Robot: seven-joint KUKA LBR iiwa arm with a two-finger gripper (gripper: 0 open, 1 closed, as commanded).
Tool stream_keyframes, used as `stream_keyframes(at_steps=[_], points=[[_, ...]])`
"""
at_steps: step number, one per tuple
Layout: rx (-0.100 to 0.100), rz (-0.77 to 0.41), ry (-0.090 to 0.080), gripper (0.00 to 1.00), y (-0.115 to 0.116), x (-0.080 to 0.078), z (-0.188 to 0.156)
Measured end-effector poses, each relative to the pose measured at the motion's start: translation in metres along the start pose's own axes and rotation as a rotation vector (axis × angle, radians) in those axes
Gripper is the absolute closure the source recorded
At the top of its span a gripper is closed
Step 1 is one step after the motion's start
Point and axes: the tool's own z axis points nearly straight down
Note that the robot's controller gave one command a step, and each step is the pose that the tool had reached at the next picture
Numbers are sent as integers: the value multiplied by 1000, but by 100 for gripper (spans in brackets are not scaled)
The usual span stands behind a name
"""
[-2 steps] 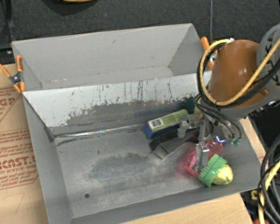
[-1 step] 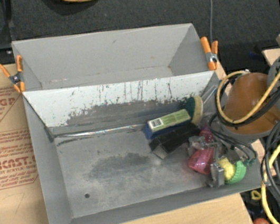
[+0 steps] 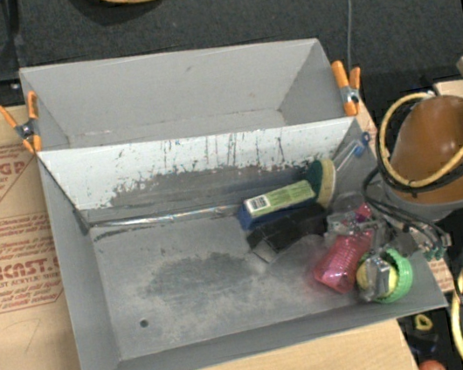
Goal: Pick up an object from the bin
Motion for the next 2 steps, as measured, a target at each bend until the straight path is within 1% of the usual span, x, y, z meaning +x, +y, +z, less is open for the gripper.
stream_keyframes(at_steps=[1,2], points=[[-20,139,7,0,-17,-81,35],[-26,-39,-8,0,-6,-39,42]])
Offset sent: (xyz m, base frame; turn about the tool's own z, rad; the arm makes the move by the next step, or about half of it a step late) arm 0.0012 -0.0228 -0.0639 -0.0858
